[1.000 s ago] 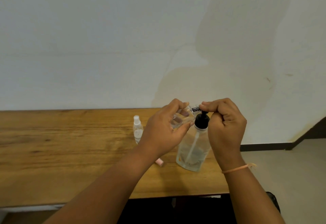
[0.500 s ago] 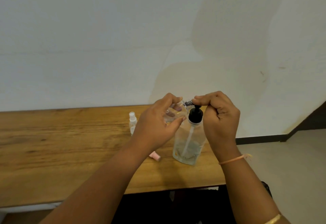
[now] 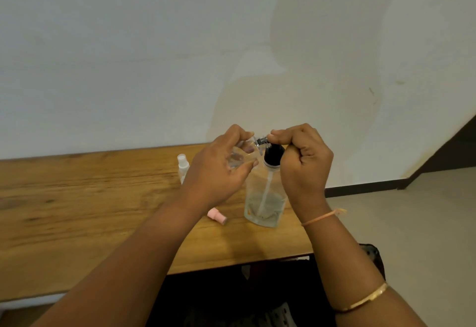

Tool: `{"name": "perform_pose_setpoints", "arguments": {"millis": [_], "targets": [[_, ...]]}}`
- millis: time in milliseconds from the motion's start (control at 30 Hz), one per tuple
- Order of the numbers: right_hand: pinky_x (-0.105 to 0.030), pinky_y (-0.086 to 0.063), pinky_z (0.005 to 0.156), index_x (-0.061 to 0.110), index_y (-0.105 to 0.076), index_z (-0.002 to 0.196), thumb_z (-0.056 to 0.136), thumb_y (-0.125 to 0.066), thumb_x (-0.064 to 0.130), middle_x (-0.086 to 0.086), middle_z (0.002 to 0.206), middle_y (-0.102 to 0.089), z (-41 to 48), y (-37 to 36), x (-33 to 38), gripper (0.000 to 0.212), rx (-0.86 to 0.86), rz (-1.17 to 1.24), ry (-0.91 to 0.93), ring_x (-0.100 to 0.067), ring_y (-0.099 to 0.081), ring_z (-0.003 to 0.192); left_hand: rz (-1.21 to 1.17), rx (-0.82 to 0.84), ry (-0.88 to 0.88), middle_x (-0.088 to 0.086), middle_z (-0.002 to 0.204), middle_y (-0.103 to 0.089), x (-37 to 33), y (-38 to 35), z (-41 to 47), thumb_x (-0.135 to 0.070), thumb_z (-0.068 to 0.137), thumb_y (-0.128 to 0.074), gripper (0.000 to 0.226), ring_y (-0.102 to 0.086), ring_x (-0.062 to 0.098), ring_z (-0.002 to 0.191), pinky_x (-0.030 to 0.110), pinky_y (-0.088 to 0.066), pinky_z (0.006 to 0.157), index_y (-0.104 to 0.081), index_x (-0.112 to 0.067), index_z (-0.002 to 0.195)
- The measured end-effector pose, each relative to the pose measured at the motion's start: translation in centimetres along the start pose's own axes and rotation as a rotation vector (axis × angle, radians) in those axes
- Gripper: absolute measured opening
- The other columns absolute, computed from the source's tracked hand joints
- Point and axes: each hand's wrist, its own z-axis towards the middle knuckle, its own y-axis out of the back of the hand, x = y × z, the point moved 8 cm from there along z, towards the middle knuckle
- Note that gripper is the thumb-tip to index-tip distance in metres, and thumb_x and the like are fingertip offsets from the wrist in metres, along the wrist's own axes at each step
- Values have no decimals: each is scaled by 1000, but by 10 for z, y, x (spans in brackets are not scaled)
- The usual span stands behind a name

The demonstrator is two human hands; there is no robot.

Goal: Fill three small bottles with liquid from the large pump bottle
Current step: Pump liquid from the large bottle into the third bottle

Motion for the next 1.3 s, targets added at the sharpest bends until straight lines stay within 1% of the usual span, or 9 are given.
{"name": "perform_pose_setpoints", "arguments": {"millis": [333, 533, 633, 733, 967, 1100, 1167, 1233, 1300], "targets": [[-42, -54, 71, 10, -71, 77, 70, -40, -11, 1, 76, -63, 9, 2, -1, 37, 42, 30, -33, -27, -64, 79, 23, -36, -31, -22, 98, -60, -4, 7, 4, -27, 82, -69, 34, -60, 0, 89, 28, -52, 74, -44, -39, 101], [-44, -53, 67, 6, -70, 74, 72, -40, -9, 3, 75, -58, -1, -2, -4, 33, 10, -8, 19, -30, -61, 77, 5, 28, -13, -18, 97, -58, 0, -1, 3, -26, 82, -69, 35, -61, 9, 96, 35, -53, 80, -37, -40, 86], [-43, -53, 70, 13, -68, 77, 72, -40, -11, 6, 75, -58, -1, -1, -5, 37, 5, 17, -21, -28, -62, 80, -18, 33, -4, -23, 95, -58, 2, -3, 2, -25, 82, -69, 29, -61, 3, 94, 30, -52, 81, -43, -30, 92], [-40, -54, 74, 18, -67, 79, 71, -39, -12, 9, 78, -61, 0, 3, 0, 41, 17, 40, -34, -25, -63, 84, -35, 6, -10, -24, 95, -59, -1, 2, 2, -25, 81, -70, 34, -61, -1, 91, 23, -51, 78, -42, -40, 92], [-37, -54, 71, 14, -68, 79, 71, -39, -10, 4, 78, -61, 6, 3, 6, 38, 40, -10, 32, -25, -63, 81, -41, -9, 0, -22, 95, -61, -3, 7, 3, -27, 81, -70, 30, -61, 1, 86, 33, -53, 78, -47, -32, 100], [-40, -54, 71, 9, -69, 75, 72, -37, -7, 5, 78, -59, 2, 0, 3, 35, 16, -24, 41, -25, -63, 82, -44, 25, 16, -19, 96, -61, 0, 1, 3, -27, 82, -69, 32, -61, 4, 94, 33, -53, 80, -41, -40, 89], [-43, -53, 69, 5, -69, 73, 72, -36, -2, 4, 77, -58, -2, -1, 1, 34, -2, -38, 60, -25, -62, 80, -20, 40, 25, -17, 99, -61, 2, -3, 3, -27, 82, -68, 36, -59, 5, 102, 27, -52, 80, -35, -41, 82], [-44, -52, 68, 4, -69, 72, 72, -36, -2, 3, 77, -58, -3, -2, -2, 33, -1, -38, 58, -25, -62, 79, -1, 40, 23, -19, 98, -60, 2, -5, 3, -27, 83, -67, 37, -55, 1, 104, 20, -47, 78, -33, -40, 81], [-45, -53, 69, 6, -69, 74, 72, -36, -5, 3, 77, -59, -2, -2, -2, 34, 3, -21, 18, -24, -62, 80, -8, 39, 21, -21, 97, -59, 2, -5, 3, -26, 83, -67, 34, -55, -2, 100, 20, -46, 78, -35, -38, 84]]}}
